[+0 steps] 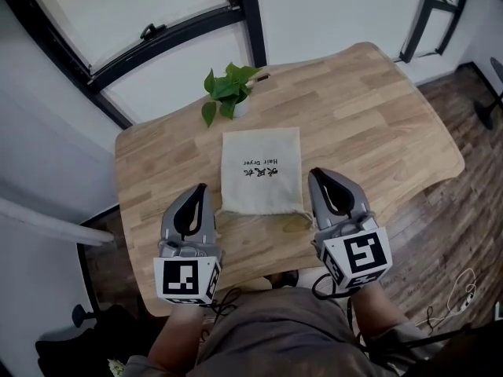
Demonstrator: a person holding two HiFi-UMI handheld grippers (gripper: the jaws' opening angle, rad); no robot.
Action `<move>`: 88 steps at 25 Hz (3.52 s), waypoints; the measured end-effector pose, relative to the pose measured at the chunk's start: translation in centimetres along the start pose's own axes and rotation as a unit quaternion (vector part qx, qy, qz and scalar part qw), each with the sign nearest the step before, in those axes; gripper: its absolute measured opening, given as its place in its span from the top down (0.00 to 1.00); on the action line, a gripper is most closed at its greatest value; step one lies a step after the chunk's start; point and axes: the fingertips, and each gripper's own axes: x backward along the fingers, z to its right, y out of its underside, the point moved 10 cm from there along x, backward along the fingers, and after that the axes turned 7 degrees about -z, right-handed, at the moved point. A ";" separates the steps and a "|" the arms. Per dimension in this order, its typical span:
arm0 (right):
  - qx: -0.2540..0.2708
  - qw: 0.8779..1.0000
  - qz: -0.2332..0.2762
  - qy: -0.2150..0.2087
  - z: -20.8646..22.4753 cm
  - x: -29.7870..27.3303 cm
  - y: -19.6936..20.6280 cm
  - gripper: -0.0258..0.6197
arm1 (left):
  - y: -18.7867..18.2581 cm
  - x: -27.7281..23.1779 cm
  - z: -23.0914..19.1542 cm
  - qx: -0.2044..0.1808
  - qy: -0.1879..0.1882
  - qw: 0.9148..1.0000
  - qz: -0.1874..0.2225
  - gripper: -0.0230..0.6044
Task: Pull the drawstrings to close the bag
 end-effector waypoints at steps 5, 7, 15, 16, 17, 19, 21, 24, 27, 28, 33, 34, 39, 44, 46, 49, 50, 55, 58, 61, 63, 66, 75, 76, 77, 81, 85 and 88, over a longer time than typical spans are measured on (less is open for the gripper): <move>-0.003 1.000 -0.024 0.003 -0.4 -1.4 1.3 0.89 | 3.0 -1.6 -1.8 0.008 0.019 0.999 -0.027 0.96; -0.008 0.999 -0.037 0.006 -0.2 -1.9 2.3 0.88 | 4.6 -2.4 -2.1 0.010 0.032 0.998 -0.044 0.96; -0.012 0.994 -0.110 -0.010 -0.1 -3.5 7.6 0.74 | 11.9 -4.4 -1.8 0.034 0.077 0.989 -0.124 0.82; -0.010 0.992 -0.122 -0.017 -0.1 -3.9 8.4 0.70 | 12.9 -4.6 -1.8 0.033 0.083 0.987 -0.134 0.79; -0.007 0.990 -0.136 -0.025 -0.2 -4.2 9.3 0.66 | 13.8 -4.6 -1.8 0.032 0.087 0.985 -0.146 0.77; 0.002 0.985 -0.169 -0.040 -0.3 -4.7 11.4 0.59 | 15.7 -4.6 -2.0 0.034 0.093 0.981 -0.169 0.74; 0.010 0.979 -0.199 -0.050 -0.2 -5.1 13.4 0.57 | 17.8 -4.6 -2.2 0.038 0.103 0.976 -0.190 0.72; 0.022 0.970 -0.232 -0.063 0.1 -5.7 16.2 0.57 | 19.7 -5.2 -2.6 0.030 0.118 0.969 -0.215 0.66; 0.027 0.962 -0.264 -0.069 0.2 -5.9 18.5 0.58 | 21.1 -5.7 -3.1 0.027 0.128 0.963 -0.234 0.63; 0.026 0.959 -0.272 -0.070 0.3 -5.9 19.1 0.58 | 21.6 -5.8 -3.1 0.030 0.132 0.961 -0.242 0.63; 0.022 0.949 -0.306 -0.069 1.1 -5.9 20.6 0.58 | 23.0 -6.4 -2.4 0.032 0.162 0.951 -0.261 0.63; 0.022 0.946 -0.316 -0.068 1.2 -5.9 20.8 0.59 | 23.2 -6.5 -2.4 0.033 0.165 0.950 -0.262 0.63; 0.039 0.937 -0.340 -0.066 1.1 -5.9 21.6 0.67 | 23.7 -6.8 -3.0 0.041 0.161 0.948 -0.271 0.63; 0.067 0.935 -0.342 -0.070 0.8 -5.9 21.8 0.69 | 23.9 -6.9 -2.9 0.022 0.169 0.946 -0.276 0.68; 0.067 0.934 -0.343 -0.071 0.8 -5.9 21.9 0.69 | 23.9 -7.0 -2.9 0.015 0.166 0.944 -0.283 0.73; 0.066 0.932 -0.347 -0.077 0.9 -5.9 21.9 0.70 | 23.8 -7.1 -3.2 0.010 0.158 0.944 -0.289 0.89; 0.067 0.932 -0.348 -0.080 0.9 -5.9 21.9 0.70 | 23.9 -7.1 -3.3 0.010 0.157 0.944 -0.291 0.92; 0.081 0.929 -0.348 -0.096 1.0 -6.0 21.8 0.76 | 24.3 -7.1 -3.1 -0.016 0.171 0.939 -0.297 0.94; 0.085 0.928 -0.351 -0.089 1.0 -6.0 21.9 0.81 | 24.5 -7.1 -2.6 -0.056 0.174 0.938 -0.293 0.94; 0.088 0.928 -0.353 -0.078 1.1 -5.8 21.8 0.88 | 24.7 -7.0 -2.3 -0.058 0.173 0.936 -0.300 0.94; 0.085 0.928 -0.355 -0.073 1.1 -5.7 21.7 0.88 | 24.6 -7.2 -2.5 -0.046 0.174 0.935 -0.306 0.94; 0.075 0.928 -0.359 -0.066 1.1 -5.8 21.7 0.89 | 24.6 -7.2 -3.5 -0.031 0.163 0.935 -0.314 0.94; 0.065 0.927 -0.368 -0.034 1.6 -5.6 21.4 0.90 | 24.6 -7.3 -5.8 -0.001 0.126 0.937 -0.326 0.94; 0.067 0.926 -0.371 -0.029 1.8 -5.5 21.4 0.90 | 24.6 -7.2 -6.0 -0.002 0.122 0.937 -0.327 0.94; 0.067 0.925 -0.374 -0.023 2.0 -5.4 21.4 0.90 | 24.7 -7.1 -6.2 -0.006 0.118 0.937 -0.329 0.94; 0.061 0.924 -0.378 -0.016 3.0 -4.5 21.6 0.90 | 24.9 -6.5 -7.1 0.003 0.095 0.936 -0.339 0.95; 0.063 0.924 -0.377 -0.004 3.4 -4.2 21.6 0.90 | 25.1 -6.2 -8.6 0.008 0.084 0.935 -0.344 0.95; 0.063 0.923 -0.380 -0.002 3.4 -4.3 21.4 0.90 | 25.5 -5.9 -10.5 0.013 0.075 0.935 -0.346 0.95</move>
